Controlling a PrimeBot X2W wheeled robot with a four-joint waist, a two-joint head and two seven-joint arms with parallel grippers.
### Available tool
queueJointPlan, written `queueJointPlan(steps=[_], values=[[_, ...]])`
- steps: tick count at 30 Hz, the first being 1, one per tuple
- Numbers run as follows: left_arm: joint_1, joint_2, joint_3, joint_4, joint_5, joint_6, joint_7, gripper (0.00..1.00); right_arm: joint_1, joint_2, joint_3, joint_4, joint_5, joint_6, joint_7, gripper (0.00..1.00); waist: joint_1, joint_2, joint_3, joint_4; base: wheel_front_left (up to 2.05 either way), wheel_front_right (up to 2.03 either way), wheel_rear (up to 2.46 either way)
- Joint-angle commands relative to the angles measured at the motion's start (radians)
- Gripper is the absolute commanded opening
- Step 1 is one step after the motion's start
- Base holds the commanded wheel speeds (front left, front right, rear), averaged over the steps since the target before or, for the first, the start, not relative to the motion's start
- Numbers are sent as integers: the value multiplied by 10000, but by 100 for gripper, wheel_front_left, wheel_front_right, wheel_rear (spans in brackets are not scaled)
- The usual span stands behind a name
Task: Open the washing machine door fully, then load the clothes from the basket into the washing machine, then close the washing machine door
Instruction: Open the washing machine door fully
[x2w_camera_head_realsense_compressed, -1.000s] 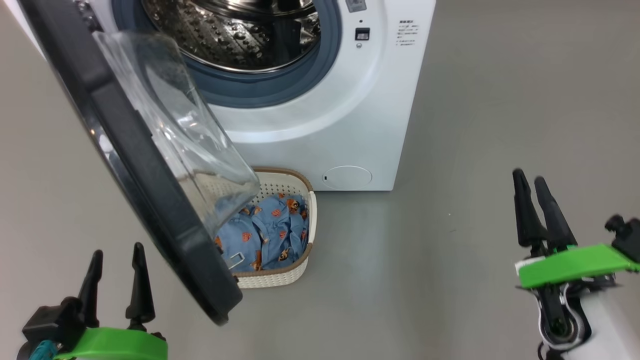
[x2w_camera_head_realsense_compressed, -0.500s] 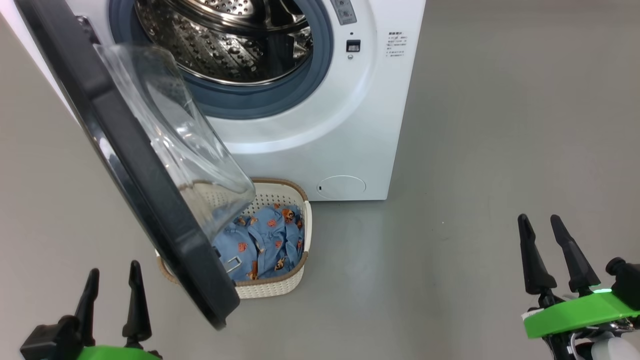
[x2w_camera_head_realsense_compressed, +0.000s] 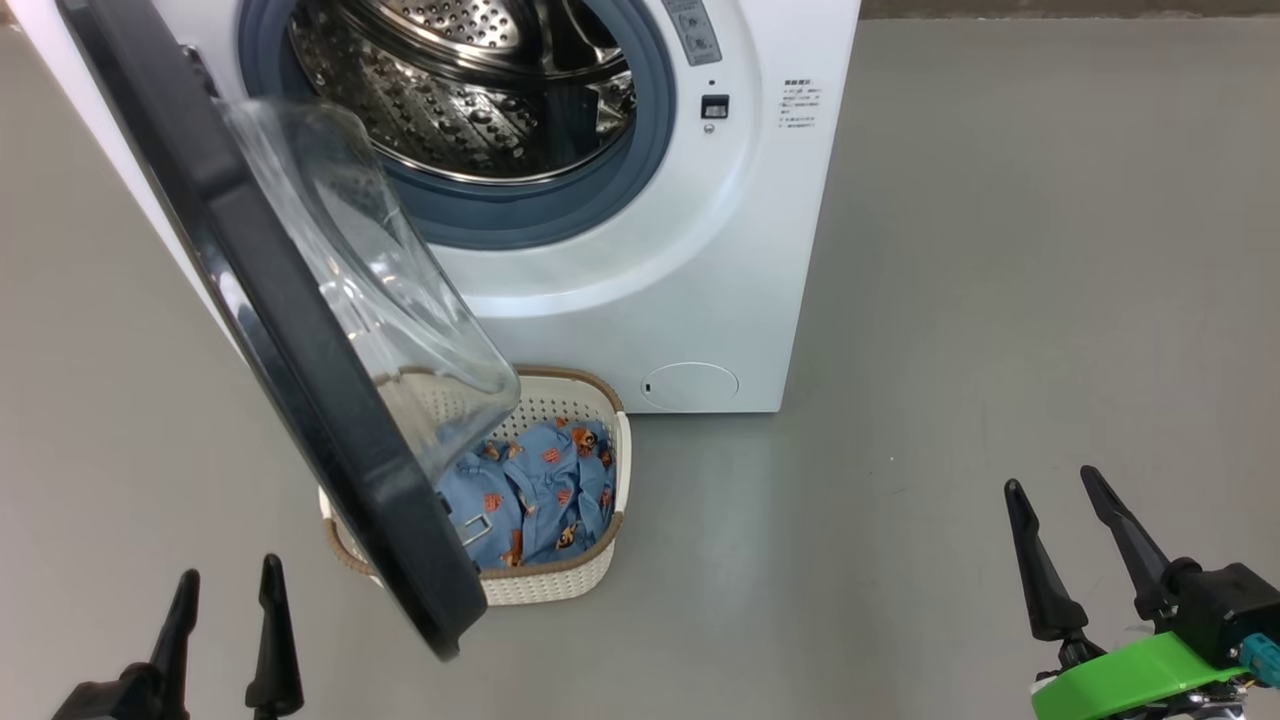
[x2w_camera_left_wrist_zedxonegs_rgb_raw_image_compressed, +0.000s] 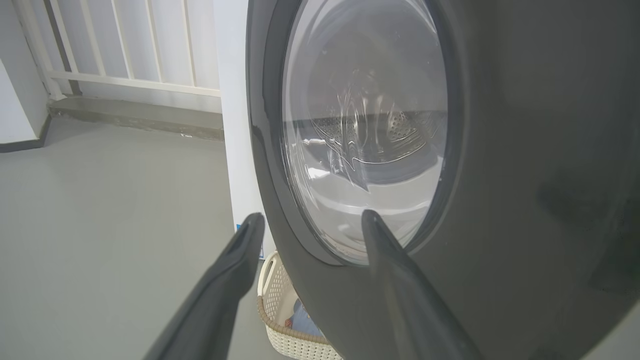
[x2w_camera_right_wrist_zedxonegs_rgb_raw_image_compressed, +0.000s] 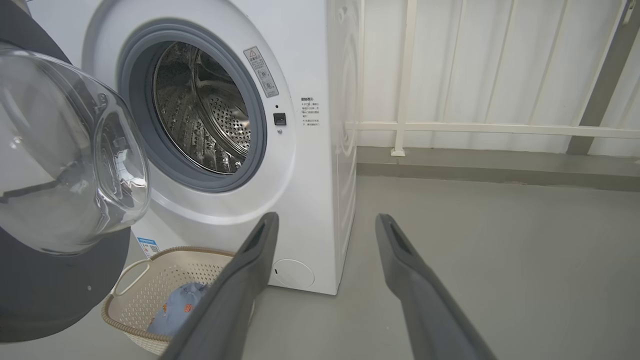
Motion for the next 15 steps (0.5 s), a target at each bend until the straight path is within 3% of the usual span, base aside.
queueJointPlan(steps=[1, 15], values=[[-147, 127, 292, -296, 76, 6, -65, 100, -5, -65, 134, -342, -187, 29, -74, 100, 0, 0, 10, 13, 0, 0, 0], [-53, 126, 59, -334, 104, 94, -65, 100, 423, 336, -334, -594, -830, 29, -74, 100, 0, 0, 52, 6, 0, 0, 0]])
